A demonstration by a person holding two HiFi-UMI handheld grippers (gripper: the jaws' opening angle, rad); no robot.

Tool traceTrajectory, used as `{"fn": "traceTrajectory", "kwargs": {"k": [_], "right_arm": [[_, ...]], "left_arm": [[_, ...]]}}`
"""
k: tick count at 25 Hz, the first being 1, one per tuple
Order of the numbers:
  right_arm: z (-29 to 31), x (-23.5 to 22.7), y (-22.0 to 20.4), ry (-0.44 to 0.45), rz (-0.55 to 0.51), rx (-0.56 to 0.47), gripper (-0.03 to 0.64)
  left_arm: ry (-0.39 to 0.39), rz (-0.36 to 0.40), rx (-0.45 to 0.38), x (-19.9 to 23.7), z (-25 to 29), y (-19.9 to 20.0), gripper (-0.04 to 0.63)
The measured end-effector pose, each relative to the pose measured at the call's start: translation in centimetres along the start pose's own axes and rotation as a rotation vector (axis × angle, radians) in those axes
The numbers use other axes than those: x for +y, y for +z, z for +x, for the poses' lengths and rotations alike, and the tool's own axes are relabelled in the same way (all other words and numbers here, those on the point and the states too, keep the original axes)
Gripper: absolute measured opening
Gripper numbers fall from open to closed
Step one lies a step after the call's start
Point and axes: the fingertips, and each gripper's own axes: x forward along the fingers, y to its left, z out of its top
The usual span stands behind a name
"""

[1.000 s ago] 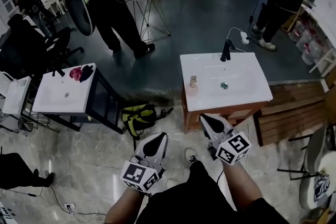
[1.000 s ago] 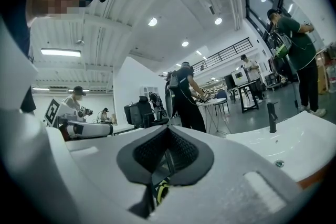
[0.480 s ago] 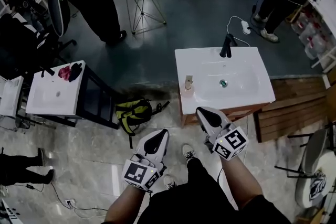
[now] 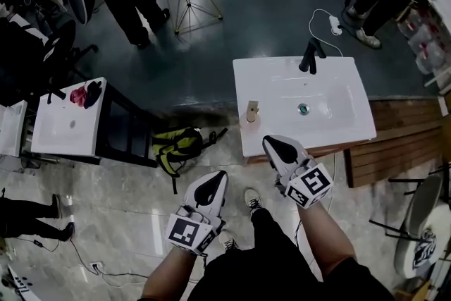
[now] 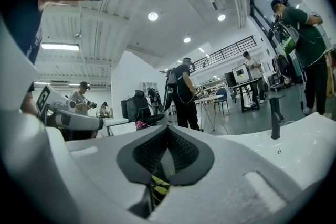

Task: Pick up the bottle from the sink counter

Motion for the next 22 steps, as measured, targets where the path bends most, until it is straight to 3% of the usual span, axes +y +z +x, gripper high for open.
{"fn": "traceTrajectory", "kwargs": {"k": [22], "right_arm": [[5.8, -6.2, -6.8, 0.037, -0.011, 0.089, 0.114]], "left_arm": [[0.046, -0.066, 0.049, 2.6, 5.0, -3.6, 0.003]]}}
